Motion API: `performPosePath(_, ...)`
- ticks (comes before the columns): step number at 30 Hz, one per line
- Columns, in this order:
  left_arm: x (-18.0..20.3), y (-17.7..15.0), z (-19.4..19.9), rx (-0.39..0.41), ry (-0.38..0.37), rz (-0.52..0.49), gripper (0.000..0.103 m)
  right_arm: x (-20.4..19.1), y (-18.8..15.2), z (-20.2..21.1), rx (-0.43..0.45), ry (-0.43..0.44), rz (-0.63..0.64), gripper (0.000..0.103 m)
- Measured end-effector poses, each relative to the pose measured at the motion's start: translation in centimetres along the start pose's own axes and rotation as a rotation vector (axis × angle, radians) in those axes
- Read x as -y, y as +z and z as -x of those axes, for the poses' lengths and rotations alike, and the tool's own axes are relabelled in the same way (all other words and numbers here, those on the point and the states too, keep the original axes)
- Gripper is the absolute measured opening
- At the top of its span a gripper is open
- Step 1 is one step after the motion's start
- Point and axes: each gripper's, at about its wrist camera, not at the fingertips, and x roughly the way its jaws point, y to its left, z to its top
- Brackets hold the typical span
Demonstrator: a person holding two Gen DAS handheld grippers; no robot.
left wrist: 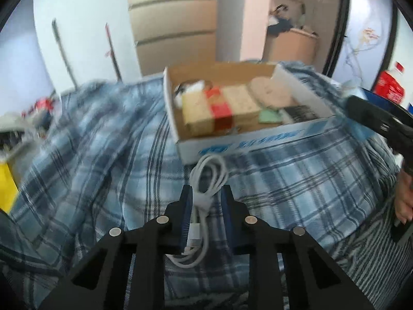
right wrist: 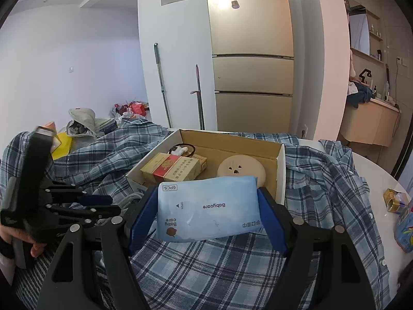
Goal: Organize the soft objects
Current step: 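Lift the wipes pack with the right gripper while the left gripper grasps the white cable, then carry the cable and wipes pack over the white box with both grippers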
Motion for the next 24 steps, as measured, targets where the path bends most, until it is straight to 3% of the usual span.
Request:
performPosePath(3, 0.8, 0.1, 0.0, -0.003, 0.025, -0.034, 0.022, 0.0, 0.0, 0.1, 0.003, -0.005, 0.006, 0.075)
performPosePath(10, -0.5, 0.6, -0.8, -0.043, 0.032, 0.011, 0.024, -0.3, -0.2, -0.2, -0.015, 0.005, 0.019, 0.074)
performPosePath(12, -0.7, 0.3, -1.7, -0.084, 0.053, 0.02, 0.044, -0.5, -0.2, -0.4, -0.024, 0.009, 0.025, 0.074)
performPosePath(13, -0.8, 0.2, -2.3, -0.108, 0.059, 0.023, 0.06, -0.5, -0.2, -0.5, -0.027, 0.01, 0.026, 0.074)
performPosePath(14, -0.8, 0.2, -2.5, -0.115, 0.055, 0.024, 0.061, -0.5, -0.3, -0.5, -0.03, 0.012, 0.026, 0.074)
performPosePath(18, -1.0, 0.2, -3.0, -0.135, 0.043, 0.028, 0.061, -0.5, -0.3, -0.6, -0.033, 0.015, 0.025, 0.075)
performPosePath(19, -1.0, 0.1, -3.3, -0.146, 0.04, 0.028, 0.055, -0.5, -0.3, -0.6, -0.035, 0.017, 0.025, 0.074)
performPosePath(20, -1.0, 0.1, -3.4, -0.156, 0.035, 0.027, 0.039, -0.5, -0.3, -0.6, -0.037, 0.017, 0.025, 0.074)
performPosePath(24, -0.6, -0.1, -3.0, -0.134, 0.031, 0.007, 0.026, -0.6, -0.3, -0.6, -0.04, 0.019, 0.027, 0.074)
